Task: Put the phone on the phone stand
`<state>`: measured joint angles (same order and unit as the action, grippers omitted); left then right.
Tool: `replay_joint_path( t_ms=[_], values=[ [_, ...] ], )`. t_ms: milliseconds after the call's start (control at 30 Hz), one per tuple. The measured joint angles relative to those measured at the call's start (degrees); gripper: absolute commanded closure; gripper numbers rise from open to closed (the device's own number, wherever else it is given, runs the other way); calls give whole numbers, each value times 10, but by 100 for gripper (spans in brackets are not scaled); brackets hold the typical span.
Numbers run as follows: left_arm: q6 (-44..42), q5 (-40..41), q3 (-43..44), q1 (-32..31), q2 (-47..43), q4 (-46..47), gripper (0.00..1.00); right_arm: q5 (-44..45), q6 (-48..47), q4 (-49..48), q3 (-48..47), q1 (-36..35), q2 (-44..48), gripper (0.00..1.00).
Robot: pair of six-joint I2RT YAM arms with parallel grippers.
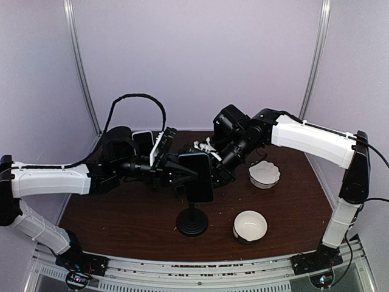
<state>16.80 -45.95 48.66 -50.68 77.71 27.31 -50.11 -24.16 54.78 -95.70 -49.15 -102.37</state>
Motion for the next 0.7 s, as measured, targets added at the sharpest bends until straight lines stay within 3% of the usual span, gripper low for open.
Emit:
replay_joint_path(
  t_ms=[700],
  values=[
    [-44,-81,-43,46,37,54,100,-5,-29,10,-1,0,0,94]
  ],
)
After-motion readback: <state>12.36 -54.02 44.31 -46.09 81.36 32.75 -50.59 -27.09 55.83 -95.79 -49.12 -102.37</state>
